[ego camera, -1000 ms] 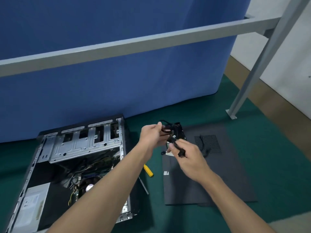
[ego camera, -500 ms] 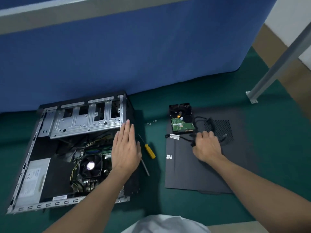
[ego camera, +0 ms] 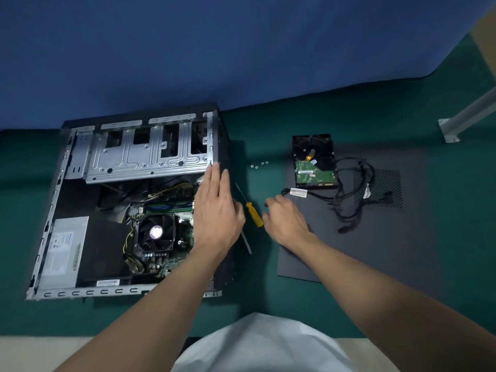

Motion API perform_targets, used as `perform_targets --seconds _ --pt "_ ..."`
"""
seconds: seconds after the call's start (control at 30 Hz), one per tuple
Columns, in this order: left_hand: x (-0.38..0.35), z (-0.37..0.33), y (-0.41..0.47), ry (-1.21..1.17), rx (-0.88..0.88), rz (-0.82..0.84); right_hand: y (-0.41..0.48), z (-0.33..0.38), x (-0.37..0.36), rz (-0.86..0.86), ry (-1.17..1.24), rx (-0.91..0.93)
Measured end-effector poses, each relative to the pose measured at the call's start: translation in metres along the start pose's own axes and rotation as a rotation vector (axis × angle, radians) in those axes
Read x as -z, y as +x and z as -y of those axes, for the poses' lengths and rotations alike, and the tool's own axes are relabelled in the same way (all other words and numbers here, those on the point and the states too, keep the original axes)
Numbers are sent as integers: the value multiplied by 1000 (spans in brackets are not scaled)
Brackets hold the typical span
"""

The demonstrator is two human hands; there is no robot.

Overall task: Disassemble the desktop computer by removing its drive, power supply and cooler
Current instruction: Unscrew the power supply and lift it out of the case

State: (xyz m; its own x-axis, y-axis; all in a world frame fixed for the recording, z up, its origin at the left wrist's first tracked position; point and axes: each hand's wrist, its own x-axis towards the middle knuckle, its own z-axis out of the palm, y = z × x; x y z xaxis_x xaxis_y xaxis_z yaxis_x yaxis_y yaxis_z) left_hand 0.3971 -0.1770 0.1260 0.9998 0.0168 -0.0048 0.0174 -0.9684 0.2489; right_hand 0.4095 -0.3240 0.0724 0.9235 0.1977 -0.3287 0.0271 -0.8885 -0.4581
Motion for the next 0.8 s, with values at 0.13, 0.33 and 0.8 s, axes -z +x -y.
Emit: perform_targets --seconds 0.13,0.33,0.8 --pt "-1 0 1 -6 5 1 15 26 -18 54 -30 -77" --pt "-3 2 2 -3 -10 9 30 31 -28 133 -122 -125" --pt "10 7 -8 -411 77 -65 -26 57 26 -20 885 -351"
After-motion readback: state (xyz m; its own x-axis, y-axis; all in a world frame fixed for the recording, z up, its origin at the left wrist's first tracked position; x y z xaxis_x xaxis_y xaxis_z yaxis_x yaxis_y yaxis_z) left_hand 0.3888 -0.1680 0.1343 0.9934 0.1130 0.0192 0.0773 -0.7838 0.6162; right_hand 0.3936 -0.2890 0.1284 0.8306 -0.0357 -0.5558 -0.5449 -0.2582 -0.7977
